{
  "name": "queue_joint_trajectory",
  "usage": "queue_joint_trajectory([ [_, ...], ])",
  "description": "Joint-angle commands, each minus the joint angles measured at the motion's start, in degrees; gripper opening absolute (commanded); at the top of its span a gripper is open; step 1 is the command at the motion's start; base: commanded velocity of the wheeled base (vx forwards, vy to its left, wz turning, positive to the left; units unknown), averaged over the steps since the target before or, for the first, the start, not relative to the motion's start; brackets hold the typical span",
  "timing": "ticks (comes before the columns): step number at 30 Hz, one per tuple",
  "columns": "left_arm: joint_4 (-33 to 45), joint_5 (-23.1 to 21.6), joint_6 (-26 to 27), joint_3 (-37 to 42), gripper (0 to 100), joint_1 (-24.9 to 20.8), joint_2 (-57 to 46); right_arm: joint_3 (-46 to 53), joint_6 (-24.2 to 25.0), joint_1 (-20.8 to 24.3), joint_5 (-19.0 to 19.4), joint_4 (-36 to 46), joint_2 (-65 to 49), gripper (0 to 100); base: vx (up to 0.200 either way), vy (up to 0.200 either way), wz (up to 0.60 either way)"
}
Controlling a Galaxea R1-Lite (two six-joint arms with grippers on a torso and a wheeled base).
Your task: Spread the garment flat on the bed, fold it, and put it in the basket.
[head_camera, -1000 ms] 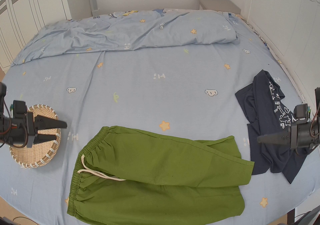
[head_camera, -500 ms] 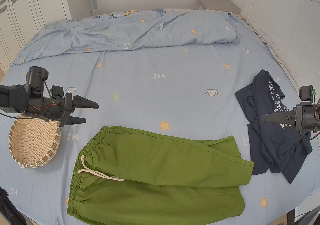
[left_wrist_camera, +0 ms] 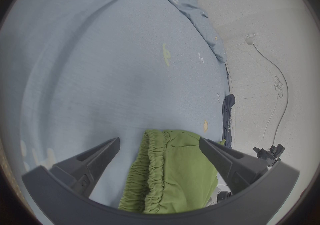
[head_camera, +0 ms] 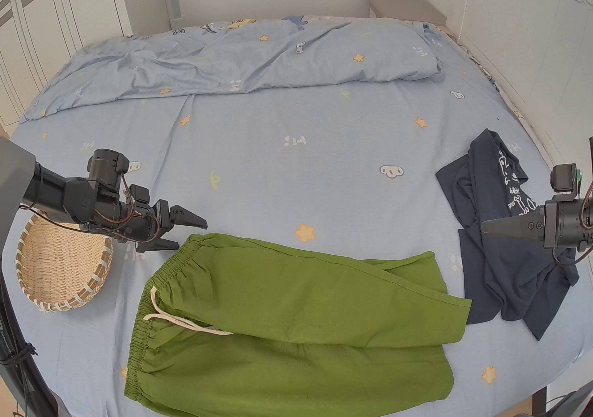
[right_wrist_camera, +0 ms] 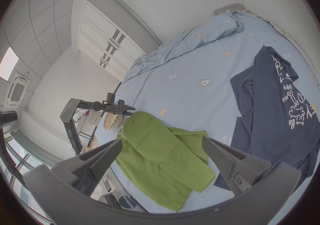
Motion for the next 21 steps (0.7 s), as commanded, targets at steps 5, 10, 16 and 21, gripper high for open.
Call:
queue_joint_trajectory([
  [5,-0.16,-0.01,-0.42,-0.02,0,-1.54,1.39,0.04,-0.01,0.01,0.03,-0.07,0.3,100,0.0,0.0,0.0],
  [10,-0.78,-0.09,-0.42,-0.37,0,-1.45,1.66,0.04,-0.01,0.01,0.03,-0.07,0.3,100,0.0,0.0,0.0],
  [16,-0.95,-0.01,-0.51,-0.37,0,-1.19,1.22,0.04,-0.01,0.01,0.03,-0.07,0.3,100,0.0,0.0,0.0],
  [21,-0.78,-0.01,-0.95,-0.19,0,-0.83,0.34,-0.05,-0.01,0.01,0.03,-0.07,0.21,100,0.0,0.0,0.0],
])
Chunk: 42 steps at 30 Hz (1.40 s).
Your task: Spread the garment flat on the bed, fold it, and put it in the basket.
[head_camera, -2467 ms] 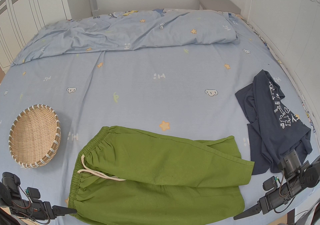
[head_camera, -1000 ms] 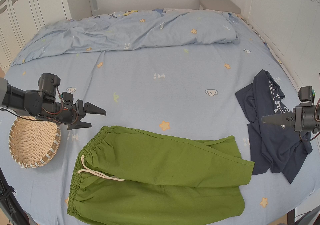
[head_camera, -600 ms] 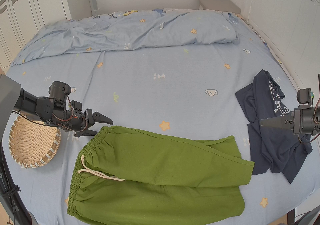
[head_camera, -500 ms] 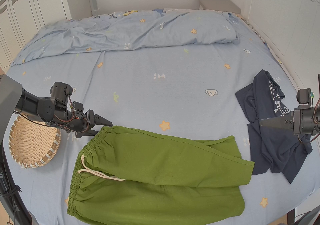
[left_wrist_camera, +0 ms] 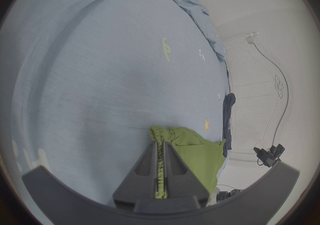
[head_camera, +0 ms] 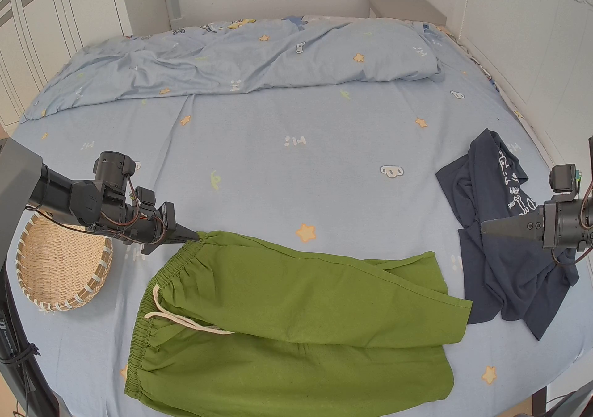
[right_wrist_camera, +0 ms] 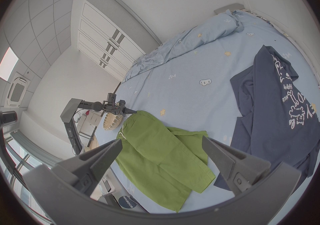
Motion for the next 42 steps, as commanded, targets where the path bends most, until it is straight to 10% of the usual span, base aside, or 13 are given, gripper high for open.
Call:
queue_joint_trajectory([
  [1,0.08,0.08,-0.36,0.31,0,0.38,-2.25,-0.05,-0.01,0.01,0.04,0.0,0.03,100,0.0,0.0,0.0],
  [10,0.69,-0.27,-0.45,1.1,0,6.53,-7.34,0.39,0.08,-1.58,-0.05,0.26,5.48,100,0.0,0.0,0.0],
  [42,0.08,-0.18,-0.27,2.77,0,4.24,-7.26,11.46,0.34,0.09,-2.51,-18.37,25.52,100,0.0,0.0,0.0],
])
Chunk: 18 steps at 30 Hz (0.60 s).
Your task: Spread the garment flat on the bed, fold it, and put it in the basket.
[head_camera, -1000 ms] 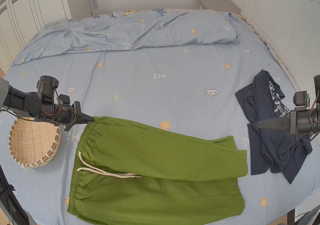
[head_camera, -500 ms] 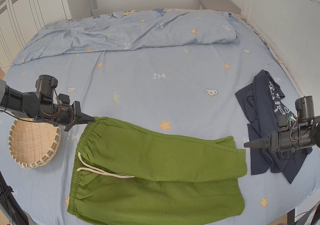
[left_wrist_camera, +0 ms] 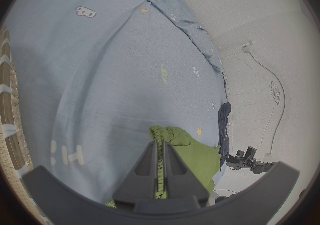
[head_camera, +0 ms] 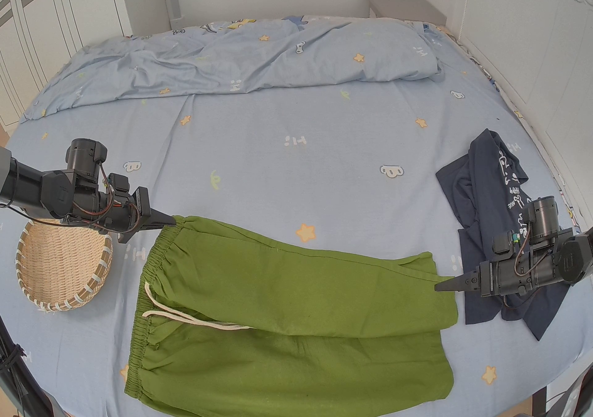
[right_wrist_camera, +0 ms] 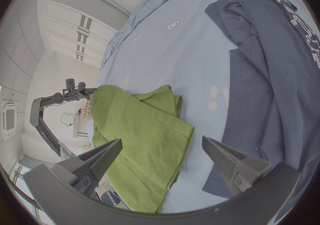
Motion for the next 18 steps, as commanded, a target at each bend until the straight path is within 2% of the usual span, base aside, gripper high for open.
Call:
queue_joint_trajectory([
  [1,-0.01,-0.01,-0.03,0.08,0,-0.16,-0.25,-0.12,0.1,0.08,0.05,-0.54,1.24,100,0.0,0.0,0.0],
  [18,-0.01,-0.01,-0.03,0.17,0,-0.43,0.11,-3.64,1.15,1.84,-0.03,-1.33,4.93,100,0.0,0.0,0.0],
])
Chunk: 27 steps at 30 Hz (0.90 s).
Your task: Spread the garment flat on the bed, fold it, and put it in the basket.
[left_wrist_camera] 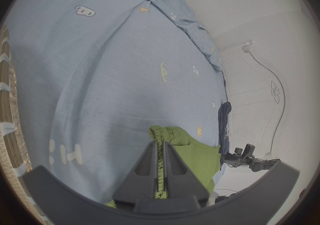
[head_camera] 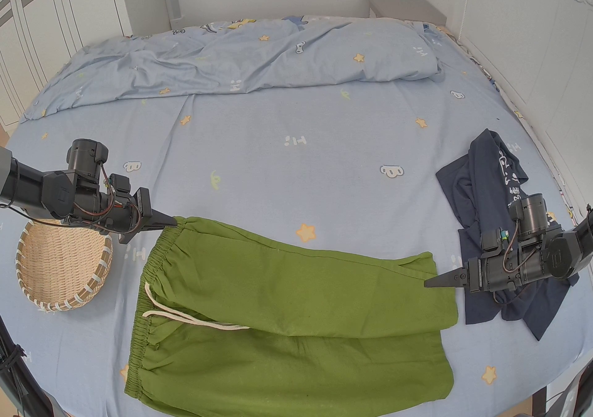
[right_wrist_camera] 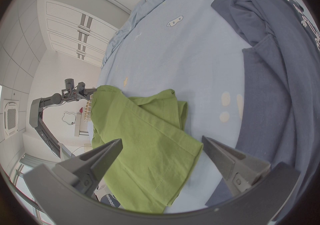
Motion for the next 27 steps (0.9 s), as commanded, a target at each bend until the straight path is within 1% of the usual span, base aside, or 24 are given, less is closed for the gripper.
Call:
queue_joint_trajectory([
  [1,0.02,-0.02,-0.01,0.0,0,0.01,0.17,-0.31,0.22,-0.11,-0.08,-0.71,0.98,0,0.0,0.0,0.0],
  [7,0.02,-0.02,-0.01,-0.09,0,0.1,0.17,-0.22,0.31,-0.55,0.01,-1.15,1.33,0,0.0,0.0,0.0],
  [14,0.02,-0.02,0.08,0.08,0,0.01,-0.09,-0.31,0.22,-2.4,-0.43,-3.17,0.98,0,0.0,0.0,0.0],
  [18,0.02,-0.02,0.08,0.08,0,0.28,-0.53,-0.58,0.39,-2.22,-0.52,-3.17,-0.95,0,0.0,0.0,0.0],
  [19,0.02,0.33,0.26,0.08,0,0.37,-0.71,-1.28,1.1,-1.69,-1.14,-3.17,-4.64,0,0.0,0.0,0.0],
  [20,0.02,0.68,0.43,0.17,0,0.37,-0.97,-2.42,1.54,-1.43,-1.75,-3.0,-6.05,0,0.0,0.0,0.0],
  [22,0.02,0.68,0.43,0.17,0,0.45,-0.97,-2.6,1.62,-1.34,-1.84,-3.0,-6.23,0,0.0,0.0,0.0],
  [23,0.02,0.68,0.26,0.17,0,0.63,-1.94,-8.13,2.5,0.59,-4.83,-0.89,-8.07,0,0.0,0.0,0.0],
  [24,0.02,0.68,0.26,0.17,0,0.63,-2.03,-8.75,2.59,0.77,-5.18,-0.36,-8.16,0,0.0,0.0,0.0],
  [25,0.02,0.68,0.17,0.17,0,0.8,-2.38,-12.44,3.12,2.26,-7.03,3.95,-10.18,0,0.0,0.0,0.0],
  [27,0.02,0.68,0.17,0.35,0,0.89,-2.47,-15.17,3.12,4.11,-7.82,9.22,-14.05,0,0.0,0.0,0.0],
])
